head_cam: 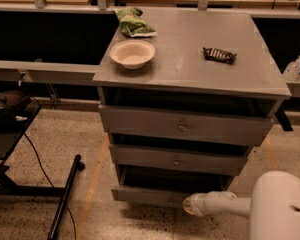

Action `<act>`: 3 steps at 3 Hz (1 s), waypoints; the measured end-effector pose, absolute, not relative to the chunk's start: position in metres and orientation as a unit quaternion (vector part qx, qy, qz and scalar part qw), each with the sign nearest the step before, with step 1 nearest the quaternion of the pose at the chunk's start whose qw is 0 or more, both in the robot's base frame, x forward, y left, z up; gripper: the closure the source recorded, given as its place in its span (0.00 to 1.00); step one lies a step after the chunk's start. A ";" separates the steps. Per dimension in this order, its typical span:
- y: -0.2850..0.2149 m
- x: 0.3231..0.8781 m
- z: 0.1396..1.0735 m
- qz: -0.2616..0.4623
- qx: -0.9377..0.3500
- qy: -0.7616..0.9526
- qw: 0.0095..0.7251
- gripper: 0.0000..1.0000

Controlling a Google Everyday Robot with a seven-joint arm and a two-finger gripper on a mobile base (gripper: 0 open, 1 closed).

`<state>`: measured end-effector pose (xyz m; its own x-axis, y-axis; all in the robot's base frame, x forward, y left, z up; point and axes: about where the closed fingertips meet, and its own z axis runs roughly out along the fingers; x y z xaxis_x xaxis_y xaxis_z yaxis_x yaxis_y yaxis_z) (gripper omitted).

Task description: Close bottom drawer

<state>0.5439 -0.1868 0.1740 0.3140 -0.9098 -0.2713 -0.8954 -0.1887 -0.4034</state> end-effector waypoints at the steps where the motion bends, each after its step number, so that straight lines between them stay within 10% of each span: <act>1: -0.180 0.561 0.177 -0.024 -0.774 0.579 0.256 1.00; 3: -0.178 0.570 0.178 -0.031 -0.775 0.575 0.261 1.00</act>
Offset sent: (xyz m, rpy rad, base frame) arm 0.0656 0.0209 0.0094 -0.0179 -0.0921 0.0295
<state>0.5695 -0.1778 0.1778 0.3375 -0.9069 -0.2521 -0.8751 -0.2035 -0.4391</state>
